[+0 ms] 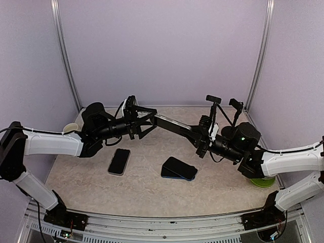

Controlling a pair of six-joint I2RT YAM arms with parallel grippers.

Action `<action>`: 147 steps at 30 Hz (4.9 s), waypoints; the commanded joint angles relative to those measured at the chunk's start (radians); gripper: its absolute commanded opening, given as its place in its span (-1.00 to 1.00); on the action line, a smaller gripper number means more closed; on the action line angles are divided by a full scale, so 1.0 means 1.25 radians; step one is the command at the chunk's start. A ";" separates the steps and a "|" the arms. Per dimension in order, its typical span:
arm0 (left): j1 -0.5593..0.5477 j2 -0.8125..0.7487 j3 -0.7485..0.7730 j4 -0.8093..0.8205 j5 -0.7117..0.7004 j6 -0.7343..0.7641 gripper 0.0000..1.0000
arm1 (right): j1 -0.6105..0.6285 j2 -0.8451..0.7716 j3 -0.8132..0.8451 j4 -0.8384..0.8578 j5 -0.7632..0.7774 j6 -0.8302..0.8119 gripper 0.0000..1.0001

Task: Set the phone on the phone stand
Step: Pass from the right arm to the left, then place the phone on the phone stand.

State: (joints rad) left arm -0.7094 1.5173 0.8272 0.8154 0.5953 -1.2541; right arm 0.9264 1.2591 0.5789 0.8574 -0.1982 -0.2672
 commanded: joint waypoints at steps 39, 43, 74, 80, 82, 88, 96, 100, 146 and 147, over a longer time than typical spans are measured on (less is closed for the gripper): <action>0.289 -0.160 0.209 -0.767 -0.440 0.450 -0.25 | 0.011 -0.039 -0.006 -0.116 0.339 0.086 1.00; 0.325 -0.118 0.239 -0.797 -0.466 0.471 -0.31 | 0.010 -0.039 -0.005 -0.121 0.343 0.091 1.00; 0.432 0.156 0.554 -0.995 -0.724 0.546 -0.37 | 0.011 -0.053 0.004 -0.163 0.346 0.108 1.00; 0.432 0.185 0.601 -1.043 -0.740 0.518 -0.44 | 0.010 -0.050 0.005 -0.166 0.342 0.116 1.00; 0.432 0.196 0.617 -1.063 -0.748 0.507 -0.45 | 0.010 -0.050 0.005 -0.168 0.341 0.116 1.00; 0.432 0.223 0.673 -1.128 -0.791 0.469 -0.47 | 0.011 -0.052 0.000 -0.168 0.341 0.122 1.00; 0.431 0.273 0.739 -1.199 -0.849 0.452 -0.51 | 0.011 -0.052 -0.003 -0.167 0.339 0.125 1.00; 0.426 0.306 0.778 -1.234 -0.873 0.455 -0.52 | 0.010 -0.052 -0.006 -0.166 0.340 0.124 1.00; 0.407 0.469 0.935 -1.280 -0.872 0.511 -0.48 | 0.011 -0.044 -0.016 -0.155 0.357 0.102 1.00; 0.408 0.471 0.938 -1.281 -0.874 0.512 -0.48 | 0.010 -0.044 -0.015 -0.155 0.358 0.101 1.00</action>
State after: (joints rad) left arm -0.1978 2.0804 1.9598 -0.7982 -0.4843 -0.6243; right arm 0.9329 1.2121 0.5747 0.6476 0.2333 -0.1341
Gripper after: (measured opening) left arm 0.777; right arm 0.999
